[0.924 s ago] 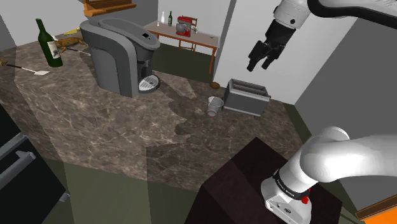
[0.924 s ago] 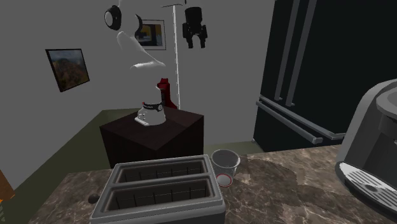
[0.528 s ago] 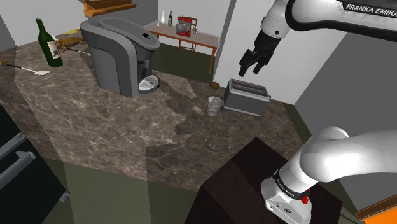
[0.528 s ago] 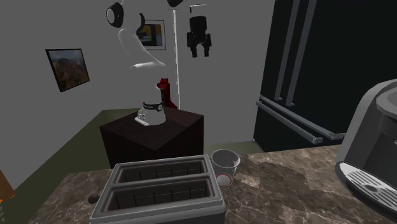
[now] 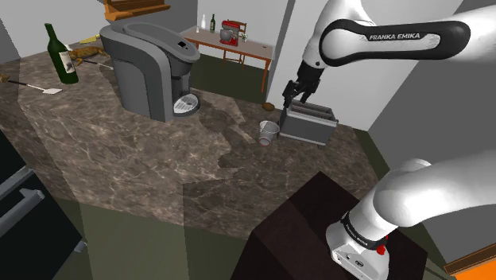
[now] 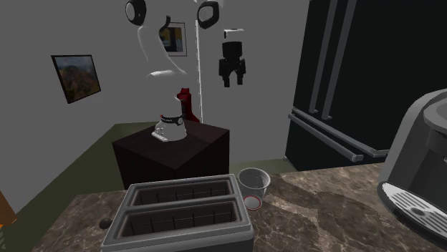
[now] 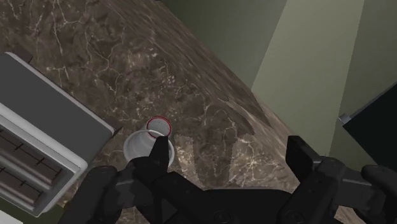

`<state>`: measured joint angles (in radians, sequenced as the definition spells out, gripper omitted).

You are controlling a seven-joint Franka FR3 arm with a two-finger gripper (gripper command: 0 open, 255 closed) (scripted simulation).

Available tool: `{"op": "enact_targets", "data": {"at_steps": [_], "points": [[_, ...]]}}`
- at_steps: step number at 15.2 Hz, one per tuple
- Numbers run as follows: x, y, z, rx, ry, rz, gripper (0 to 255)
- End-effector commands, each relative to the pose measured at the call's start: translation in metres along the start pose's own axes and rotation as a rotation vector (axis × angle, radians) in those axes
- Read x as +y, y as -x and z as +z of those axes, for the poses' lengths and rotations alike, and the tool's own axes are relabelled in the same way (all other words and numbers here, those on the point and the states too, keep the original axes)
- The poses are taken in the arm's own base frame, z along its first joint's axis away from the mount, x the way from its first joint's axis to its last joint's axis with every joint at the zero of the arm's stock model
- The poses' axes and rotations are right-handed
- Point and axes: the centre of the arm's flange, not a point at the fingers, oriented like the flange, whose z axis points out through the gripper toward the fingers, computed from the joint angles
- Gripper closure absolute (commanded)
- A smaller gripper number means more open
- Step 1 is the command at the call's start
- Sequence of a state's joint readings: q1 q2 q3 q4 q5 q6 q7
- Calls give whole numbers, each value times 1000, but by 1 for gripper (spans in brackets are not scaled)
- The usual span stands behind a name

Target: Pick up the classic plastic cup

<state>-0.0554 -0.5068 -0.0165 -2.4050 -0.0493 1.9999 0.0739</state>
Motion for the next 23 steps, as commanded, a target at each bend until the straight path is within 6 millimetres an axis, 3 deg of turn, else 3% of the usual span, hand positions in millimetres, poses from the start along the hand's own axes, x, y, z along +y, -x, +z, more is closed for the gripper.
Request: {"op": "enact_targets", "data": {"at_steps": [1, 23], "points": [[6, -16, 24, -4, 7, -3, 0], [69, -160, 270, -66, 88, -35, 0]]}}
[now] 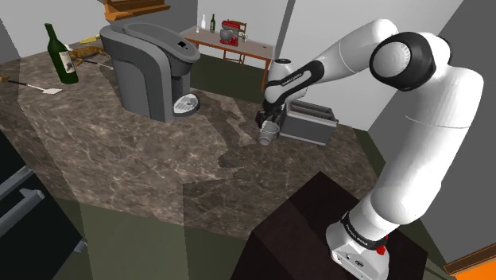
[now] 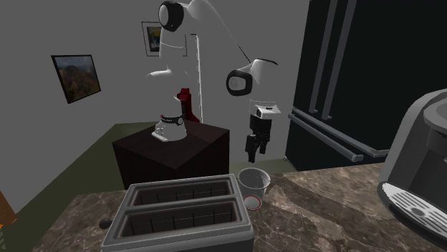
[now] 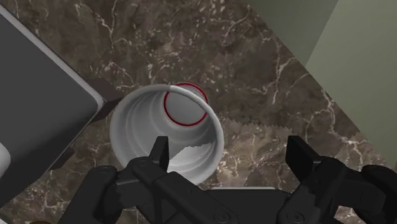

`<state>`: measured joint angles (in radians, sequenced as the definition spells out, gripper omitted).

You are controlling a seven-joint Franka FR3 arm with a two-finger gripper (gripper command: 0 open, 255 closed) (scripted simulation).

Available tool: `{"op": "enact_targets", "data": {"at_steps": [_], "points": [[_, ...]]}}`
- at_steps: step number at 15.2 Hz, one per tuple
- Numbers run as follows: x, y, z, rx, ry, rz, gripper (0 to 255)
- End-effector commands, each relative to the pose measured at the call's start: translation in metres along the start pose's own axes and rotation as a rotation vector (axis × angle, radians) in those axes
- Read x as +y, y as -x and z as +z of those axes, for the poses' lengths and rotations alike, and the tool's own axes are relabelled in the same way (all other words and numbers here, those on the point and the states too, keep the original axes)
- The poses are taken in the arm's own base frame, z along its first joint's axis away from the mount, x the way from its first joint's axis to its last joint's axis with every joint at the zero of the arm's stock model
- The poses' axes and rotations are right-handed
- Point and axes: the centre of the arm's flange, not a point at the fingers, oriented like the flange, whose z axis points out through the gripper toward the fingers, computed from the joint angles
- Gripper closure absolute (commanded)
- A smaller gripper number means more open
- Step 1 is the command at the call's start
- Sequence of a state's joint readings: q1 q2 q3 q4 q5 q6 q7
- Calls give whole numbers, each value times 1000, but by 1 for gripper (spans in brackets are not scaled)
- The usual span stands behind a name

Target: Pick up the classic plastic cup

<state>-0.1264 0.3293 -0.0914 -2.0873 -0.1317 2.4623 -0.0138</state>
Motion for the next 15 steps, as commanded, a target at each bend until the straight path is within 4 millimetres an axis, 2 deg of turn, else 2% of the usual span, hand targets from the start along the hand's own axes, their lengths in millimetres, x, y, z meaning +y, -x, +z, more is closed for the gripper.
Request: {"op": "enact_targets", "data": {"at_steps": [1, 2, 9, 12, 13, 15], "points": [[7, -13, 26, -5, 8, -3, 0], [9, -20, 37, -8, 11, -5, 0], [5, -18, 73, -8, 11, -5, 0], [4, -18, 76, -8, 11, -5, 0], [5, -18, 76, -8, 11, -5, 255], [5, -18, 76, -8, 11, -5, 255]]}}
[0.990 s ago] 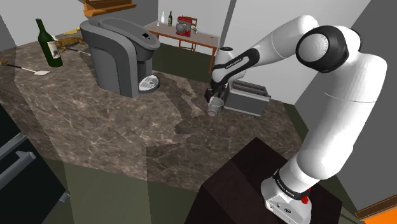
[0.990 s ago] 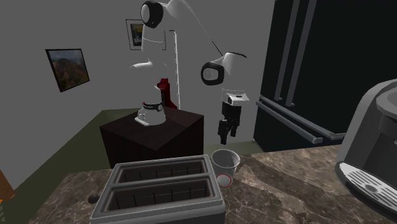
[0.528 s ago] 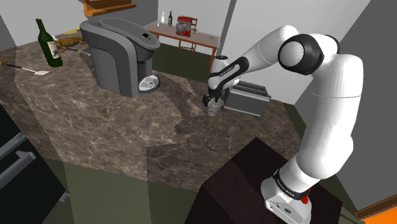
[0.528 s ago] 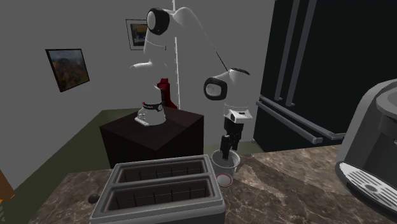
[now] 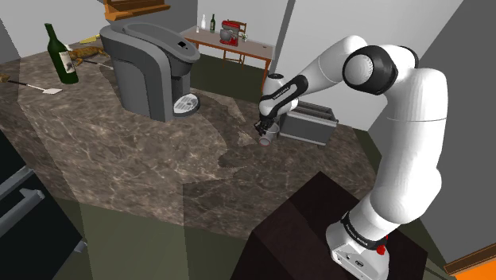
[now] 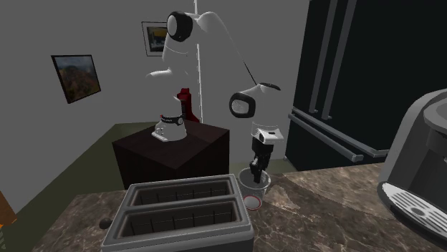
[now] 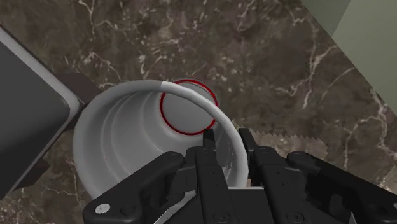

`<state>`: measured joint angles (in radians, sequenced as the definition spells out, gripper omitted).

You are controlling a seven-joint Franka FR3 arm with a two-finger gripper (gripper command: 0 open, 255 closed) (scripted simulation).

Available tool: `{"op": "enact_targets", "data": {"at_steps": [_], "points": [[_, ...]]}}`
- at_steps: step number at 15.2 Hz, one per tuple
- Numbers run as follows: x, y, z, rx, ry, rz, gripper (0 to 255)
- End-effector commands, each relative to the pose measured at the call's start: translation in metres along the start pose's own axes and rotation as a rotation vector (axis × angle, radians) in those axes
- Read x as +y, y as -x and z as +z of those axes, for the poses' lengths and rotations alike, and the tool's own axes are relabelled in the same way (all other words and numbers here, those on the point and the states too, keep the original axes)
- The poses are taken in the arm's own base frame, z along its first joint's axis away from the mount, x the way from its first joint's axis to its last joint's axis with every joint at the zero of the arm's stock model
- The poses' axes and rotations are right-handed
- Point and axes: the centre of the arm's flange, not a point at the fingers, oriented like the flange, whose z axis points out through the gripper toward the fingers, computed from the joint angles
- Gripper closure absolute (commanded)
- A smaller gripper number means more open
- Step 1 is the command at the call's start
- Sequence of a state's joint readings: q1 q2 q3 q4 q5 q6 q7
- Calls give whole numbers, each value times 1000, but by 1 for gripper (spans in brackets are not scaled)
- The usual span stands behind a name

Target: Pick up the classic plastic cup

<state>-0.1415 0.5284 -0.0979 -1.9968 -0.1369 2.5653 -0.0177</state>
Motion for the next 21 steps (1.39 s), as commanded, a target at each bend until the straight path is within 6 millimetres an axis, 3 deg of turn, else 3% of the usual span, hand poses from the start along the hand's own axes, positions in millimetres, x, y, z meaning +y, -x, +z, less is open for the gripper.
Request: {"op": "enact_targets", "data": {"at_steps": [1, 7, 21], "points": [[0, 0, 0, 0, 0, 0, 255], [0, 0, 0, 0, 0, 0, 255], [9, -2, -73, 0, 0, 0, 255]]}}
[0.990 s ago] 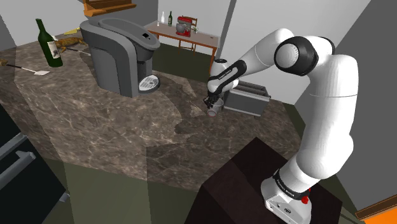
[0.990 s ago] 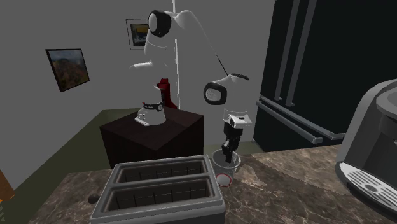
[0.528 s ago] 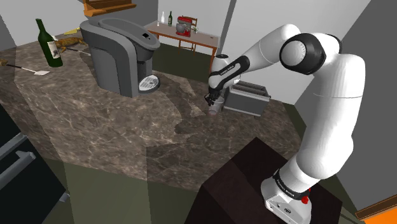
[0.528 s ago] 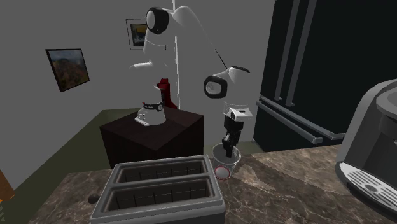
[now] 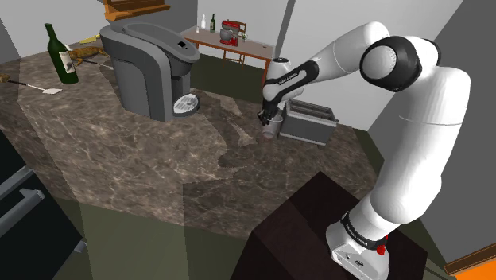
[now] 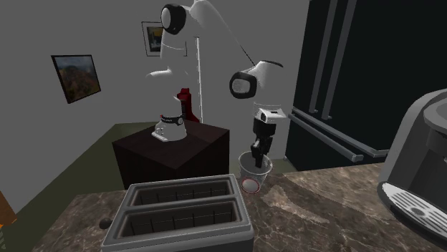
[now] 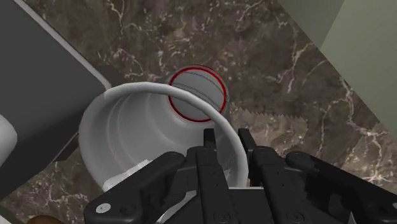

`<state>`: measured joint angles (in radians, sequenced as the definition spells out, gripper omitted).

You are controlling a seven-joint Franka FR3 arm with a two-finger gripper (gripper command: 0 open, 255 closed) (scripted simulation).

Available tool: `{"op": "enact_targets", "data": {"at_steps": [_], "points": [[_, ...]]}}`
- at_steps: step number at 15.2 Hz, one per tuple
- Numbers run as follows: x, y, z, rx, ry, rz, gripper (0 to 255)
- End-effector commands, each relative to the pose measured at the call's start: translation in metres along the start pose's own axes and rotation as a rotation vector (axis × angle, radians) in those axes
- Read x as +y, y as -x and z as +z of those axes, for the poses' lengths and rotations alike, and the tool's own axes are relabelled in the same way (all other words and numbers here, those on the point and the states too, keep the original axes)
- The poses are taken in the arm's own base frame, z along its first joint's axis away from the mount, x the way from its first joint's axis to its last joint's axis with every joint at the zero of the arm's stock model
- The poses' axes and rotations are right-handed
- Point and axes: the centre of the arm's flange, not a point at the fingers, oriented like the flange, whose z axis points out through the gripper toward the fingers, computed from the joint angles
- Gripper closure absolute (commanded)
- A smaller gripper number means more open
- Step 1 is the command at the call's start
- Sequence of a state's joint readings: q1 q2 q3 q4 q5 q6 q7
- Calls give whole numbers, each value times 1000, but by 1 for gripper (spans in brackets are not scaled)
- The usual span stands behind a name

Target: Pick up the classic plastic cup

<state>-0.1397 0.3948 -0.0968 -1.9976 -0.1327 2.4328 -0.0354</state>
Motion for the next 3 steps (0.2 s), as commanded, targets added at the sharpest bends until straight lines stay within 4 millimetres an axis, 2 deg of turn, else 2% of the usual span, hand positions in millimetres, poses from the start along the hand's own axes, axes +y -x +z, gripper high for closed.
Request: {"op": "enact_targets", "data": {"at_steps": [1, 3], "points": [[1, 0, -10, 0, 0, 0, 255], [1, 0, -10, 0, 0, 0, 255]]}}
